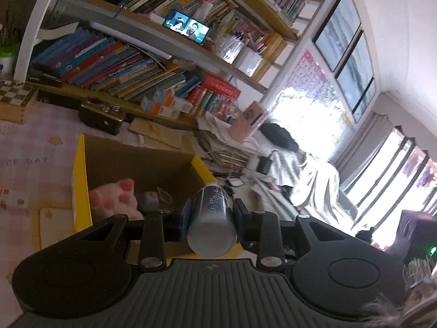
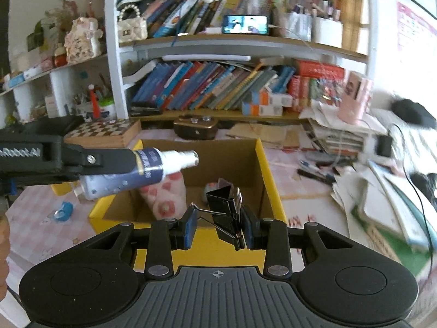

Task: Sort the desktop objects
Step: 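Carry the spray bottle and binder clip with both tools over the yellow box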

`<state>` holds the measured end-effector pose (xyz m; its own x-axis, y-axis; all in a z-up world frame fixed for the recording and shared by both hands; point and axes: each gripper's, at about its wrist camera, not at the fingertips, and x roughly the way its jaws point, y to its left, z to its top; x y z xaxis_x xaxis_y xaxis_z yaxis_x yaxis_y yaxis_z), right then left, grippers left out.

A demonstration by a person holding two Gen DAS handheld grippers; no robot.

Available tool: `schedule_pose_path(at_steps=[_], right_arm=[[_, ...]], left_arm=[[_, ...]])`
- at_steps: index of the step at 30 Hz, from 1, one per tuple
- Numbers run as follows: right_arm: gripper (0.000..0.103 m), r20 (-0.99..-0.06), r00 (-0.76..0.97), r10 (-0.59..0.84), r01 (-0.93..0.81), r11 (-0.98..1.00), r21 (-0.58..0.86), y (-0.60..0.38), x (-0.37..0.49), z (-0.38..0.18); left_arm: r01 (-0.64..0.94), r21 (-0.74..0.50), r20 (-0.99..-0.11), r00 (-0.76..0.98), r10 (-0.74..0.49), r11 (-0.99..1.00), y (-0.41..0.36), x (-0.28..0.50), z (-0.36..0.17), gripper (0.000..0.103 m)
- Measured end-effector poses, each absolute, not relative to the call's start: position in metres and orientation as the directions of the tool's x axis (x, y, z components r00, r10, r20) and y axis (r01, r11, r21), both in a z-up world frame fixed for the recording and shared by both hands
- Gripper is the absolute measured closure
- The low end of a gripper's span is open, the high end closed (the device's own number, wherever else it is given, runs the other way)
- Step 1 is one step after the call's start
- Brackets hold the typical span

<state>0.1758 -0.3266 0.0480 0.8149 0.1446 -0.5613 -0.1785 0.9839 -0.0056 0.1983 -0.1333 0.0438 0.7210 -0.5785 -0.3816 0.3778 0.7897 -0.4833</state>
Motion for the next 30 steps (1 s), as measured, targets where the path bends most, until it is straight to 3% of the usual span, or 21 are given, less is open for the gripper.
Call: schedule_pose_path(at_steps=[14,22,30], right_arm=[[0.068,-0.702,0.678,0.217,-0.370,0.926,-0.070,-0.322,0.259,0.007],[0.068,-0.803,0.543,0.246,-0.466,0.884,-0.045,-0.316,0.296,-0.015],[0.068,-0.852,0.463,0.245,-0.502,0.864,-0.025,-0.313,0.314,-0.029]], left_arm=[[0.320,-0.361,-0.528,0.704,-0.474,0.876,-0.156,0.250,0.007,0.073],[0.292,-0.361,-0.611,0.643,-0.461,0.886,-0.166,0.268,-0.017,0.073],[0.304,-0.327,-0.634,0.632,-0.447,0.895,-0.173,0.269,-0.022,0.073]])
